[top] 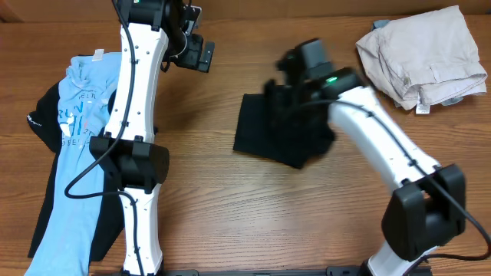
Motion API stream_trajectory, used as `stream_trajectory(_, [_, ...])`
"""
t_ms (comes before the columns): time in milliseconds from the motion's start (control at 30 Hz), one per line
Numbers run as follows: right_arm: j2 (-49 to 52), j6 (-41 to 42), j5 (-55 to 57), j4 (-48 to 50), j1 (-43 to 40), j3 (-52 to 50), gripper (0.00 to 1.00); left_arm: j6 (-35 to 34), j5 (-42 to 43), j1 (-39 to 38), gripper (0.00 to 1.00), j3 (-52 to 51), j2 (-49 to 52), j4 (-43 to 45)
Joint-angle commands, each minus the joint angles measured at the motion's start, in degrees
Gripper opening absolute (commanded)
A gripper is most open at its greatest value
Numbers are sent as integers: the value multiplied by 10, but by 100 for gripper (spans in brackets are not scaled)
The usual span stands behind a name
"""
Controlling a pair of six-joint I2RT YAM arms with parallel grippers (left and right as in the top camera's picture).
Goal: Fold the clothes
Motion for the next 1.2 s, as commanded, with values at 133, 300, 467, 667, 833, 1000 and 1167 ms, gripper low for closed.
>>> stream_trajectory(133, [33,56,30,38,83,16,59,-3,-2,7,100,-3,-4,14])
stream_trajectory(300, [27,30,5,-3,92,37,100,-3,-2,7,100,-3,-4,16])
stream_trajectory(467, [12,27,10,-80,69,107,100,-3,-2,7,100,-3,-4,21])
stream_trajectory(667, [12,27,65,-134,34,129,100,-4,-2,23,100,-3,-4,37])
stream_trajectory(833, [19,20,75,-138,28,74,96,-10,-2,52,100,-3,-4,60])
stream_trajectory(1000, [19,20,74,-87,29,5,82,-19,-2,77,100,-3,-4,67])
stream_trajectory(1167, [19,20,74,-51,30,-34,44,-19,-2,99,100,-3,-4,67])
